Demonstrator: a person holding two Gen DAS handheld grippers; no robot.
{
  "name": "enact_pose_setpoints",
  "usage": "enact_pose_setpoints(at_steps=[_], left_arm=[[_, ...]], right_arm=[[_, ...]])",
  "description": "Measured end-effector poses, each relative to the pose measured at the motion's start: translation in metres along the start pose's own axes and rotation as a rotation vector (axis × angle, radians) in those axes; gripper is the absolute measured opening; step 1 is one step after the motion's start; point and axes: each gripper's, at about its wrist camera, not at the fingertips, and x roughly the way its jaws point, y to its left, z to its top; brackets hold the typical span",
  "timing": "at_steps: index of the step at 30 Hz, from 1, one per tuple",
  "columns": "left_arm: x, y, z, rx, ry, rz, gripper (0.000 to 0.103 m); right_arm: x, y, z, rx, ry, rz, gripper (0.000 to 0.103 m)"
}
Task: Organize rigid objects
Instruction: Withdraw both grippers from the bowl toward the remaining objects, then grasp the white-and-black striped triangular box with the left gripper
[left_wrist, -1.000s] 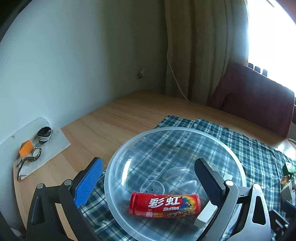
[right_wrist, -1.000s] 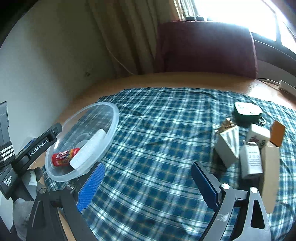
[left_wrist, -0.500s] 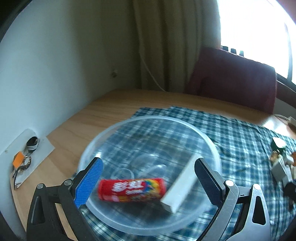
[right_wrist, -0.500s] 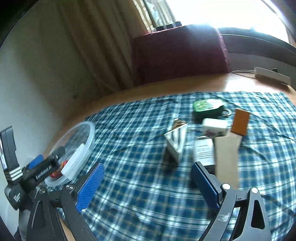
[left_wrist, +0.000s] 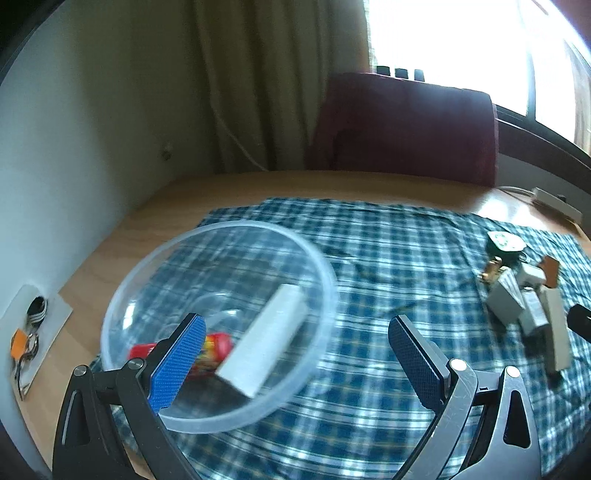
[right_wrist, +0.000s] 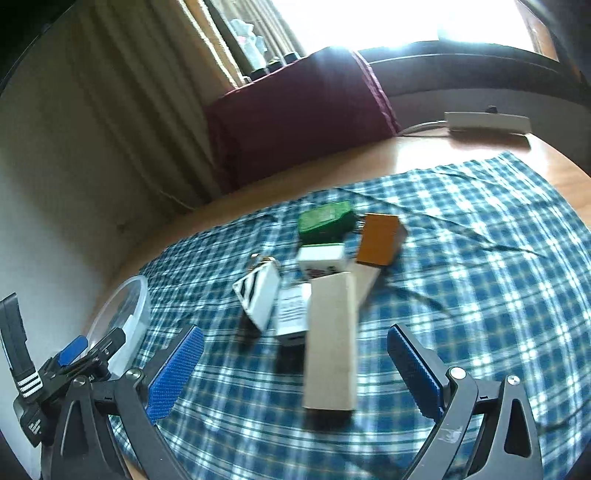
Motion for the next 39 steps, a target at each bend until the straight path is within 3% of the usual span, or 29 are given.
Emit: enact_pose_setpoints(at_steps=[12,19,32,37,39], left_arm=[[0.006,-0.069,0.012,0.072,0.095,-0.158,0.100],[0.016,-0.109,0.018,0.117,0.130,-0.185,0.100],[0.045,-0.145,0.025,0.165,0.191,-0.246,0.100],[0.055,-0.152,0.027,0.173,0.192,-0.258,0.094],[0.060,-0.155,0.028,0.175,0.195,-0.266,0.085]], right_arm=[[-0.013,-0.038,0.000,0.051,0.011,-0.033,0.101],[-0.018,-0.052,-0.002,0.068,0.018,-0.037,0.102],[-0.011,-0.048,-0.010,0.065,0.070,-0.014,0.102],[-0.008,-0.046,-0.011,0.057,0.081,-0.015,0.102],[-0.007,-0.045,-0.011,0.052,0.083,-0.017,0.102]])
